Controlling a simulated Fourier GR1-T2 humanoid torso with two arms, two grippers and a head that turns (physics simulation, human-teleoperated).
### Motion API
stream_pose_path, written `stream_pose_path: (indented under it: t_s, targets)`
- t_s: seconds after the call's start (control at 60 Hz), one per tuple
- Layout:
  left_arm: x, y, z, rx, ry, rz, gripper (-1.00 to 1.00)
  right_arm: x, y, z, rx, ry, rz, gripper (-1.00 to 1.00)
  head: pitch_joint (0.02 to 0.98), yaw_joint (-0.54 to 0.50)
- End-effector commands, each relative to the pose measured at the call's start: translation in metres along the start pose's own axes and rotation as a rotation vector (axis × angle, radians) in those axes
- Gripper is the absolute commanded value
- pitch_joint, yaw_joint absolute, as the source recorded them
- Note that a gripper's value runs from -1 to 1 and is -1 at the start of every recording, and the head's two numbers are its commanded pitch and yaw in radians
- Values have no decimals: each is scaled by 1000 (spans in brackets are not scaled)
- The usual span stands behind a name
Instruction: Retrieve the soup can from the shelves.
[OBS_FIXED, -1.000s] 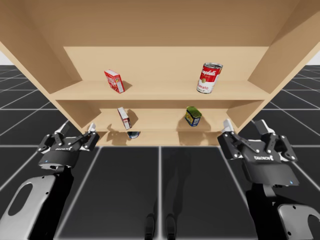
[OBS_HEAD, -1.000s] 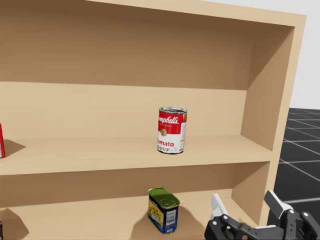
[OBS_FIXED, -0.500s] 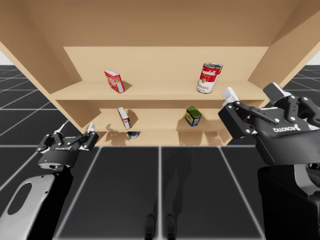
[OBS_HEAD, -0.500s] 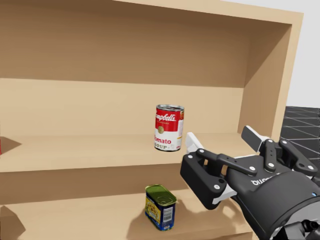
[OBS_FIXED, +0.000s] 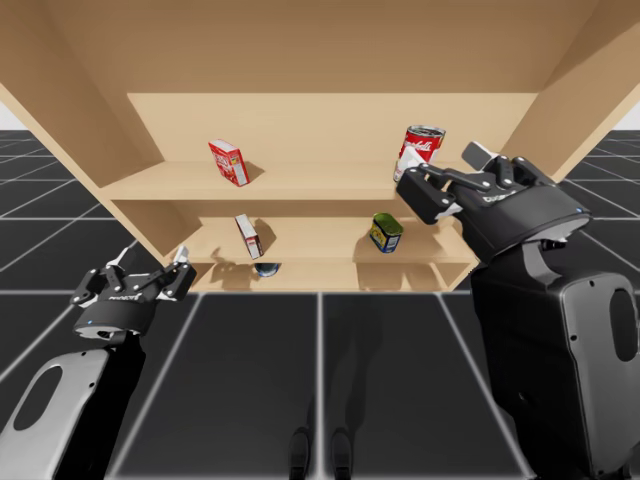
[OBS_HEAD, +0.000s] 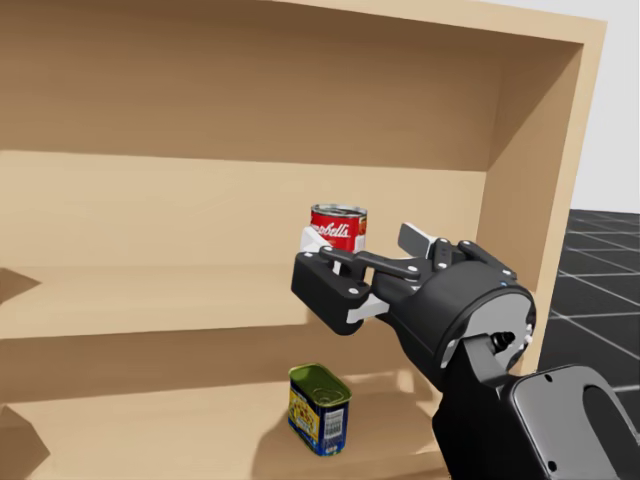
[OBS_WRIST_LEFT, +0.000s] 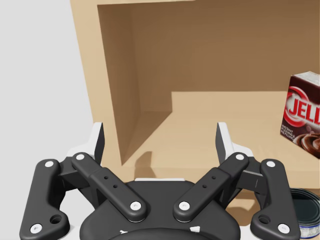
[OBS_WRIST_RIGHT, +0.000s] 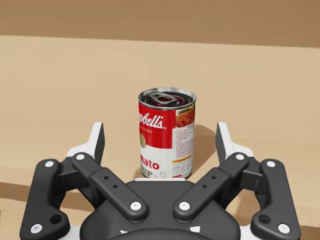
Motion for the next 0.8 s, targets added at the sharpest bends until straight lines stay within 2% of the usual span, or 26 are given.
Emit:
stream_pose_path:
  t_s: [0.017, 0.183, 0.317, 0.433, 0.483, 0.5, 0.517, 0.533, 0.55, 0.567, 0.7, 0.8]
  targets:
    - [1, 1, 0, 3, -7, 2, -1000, -8, -2, -21, -2, 75, -5, -1000, 259, -266]
    - [2, 2, 1, 3, -15, 9, -1000, -17, -10, -43, -3, 110, -38, -1000, 260, -263]
    - [3, 2, 1, 3, -18, 11, -1000, -17, -13, -55, -1, 110, -39, -1000, 260, -263]
    - [3, 2, 2, 2, -19, 12, -1000, -16, -15, -61, -14, 100, -13, -1000, 263, -264]
    - [3, 2, 2, 1, -19, 12, -1000, -16, -16, -61, 1, 105, -17, -1000, 263, -264]
    - [3, 2, 2, 1, -19, 12, -1000, -16, -16, -61, 0, 106, -15, -792, 263, -264]
    - [3, 2, 2, 1, -19, 12, -1000, -17, -15, -61, -5, 105, -13, -447, 263, -264]
    - [3, 2, 2, 1, -19, 12, -1000, -17, -15, -61, -15, 102, -6, -265, 263, -264]
    - [3, 2, 2, 1, -19, 12, -1000, -18, -15, -61, -25, 97, 1, 252, 264, -263]
    - [3, 2, 2, 1, -19, 12, -1000, -20, -15, -61, -21, 107, 1, 980, 264, -263]
    - [3, 2, 2, 1, -20, 13, -1000, -23, -17, -61, -20, 122, -7, 1000, 264, -263]
    - [3, 1, 2, 1, -20, 12, -1000, -19, -21, -57, -34, 99, -8, 1000, 263, -261]
